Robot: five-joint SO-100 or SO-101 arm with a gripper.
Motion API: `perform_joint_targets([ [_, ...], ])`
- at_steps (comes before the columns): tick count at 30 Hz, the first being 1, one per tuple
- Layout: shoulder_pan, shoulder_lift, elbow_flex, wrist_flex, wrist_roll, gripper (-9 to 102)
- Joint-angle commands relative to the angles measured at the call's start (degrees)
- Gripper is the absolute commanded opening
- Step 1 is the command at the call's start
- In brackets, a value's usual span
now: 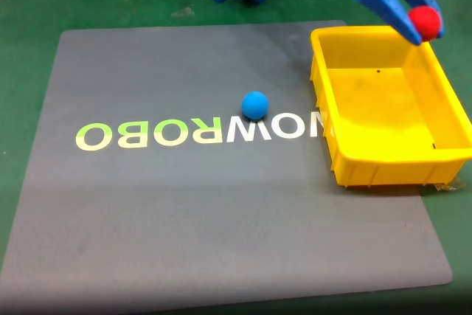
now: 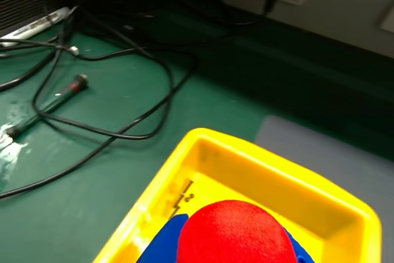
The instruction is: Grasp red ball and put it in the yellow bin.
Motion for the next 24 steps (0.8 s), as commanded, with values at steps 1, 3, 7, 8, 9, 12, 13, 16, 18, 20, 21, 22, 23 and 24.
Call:
perform_joint_targets([
  [1, -1.05, 0.88, -0.44, 0.09, 0.0, 0],
  [3, -0.7, 0.97, 0.09, 0.09, -0.35, 0],
  [7, 0.18, 1.32, 0.88, 0.09, -0.7, 0],
  [8, 0.53, 1.58, 1.14, 0.09, -0.79, 0],
  [9, 0.79, 1.76, 1.41, 0.09, -0.88, 0],
  [12, 1.85, 2.29, 2.2, 0.26, -1.23, 8],
  [13, 2.29, 2.46, 2.46, 0.44, -1.32, 11],
  [16, 3.6, 3.34, 3.16, 1.58, -1.32, 20],
  [18, 4.48, 4.04, 3.52, 2.29, -1.14, 22],
  [20, 5.36, 4.39, 3.52, 4.57, -3.25, 30],
  [21, 5.71, 4.66, 3.6, 5.45, -3.87, 31],
  [22, 6.06, 4.92, 3.96, 5.1, -3.96, 33],
  [23, 6.33, 5.19, 3.96, 5.01, -3.52, 35],
  [24, 6.59, 5.36, 3.96, 5.01, -3.34, 36],
])
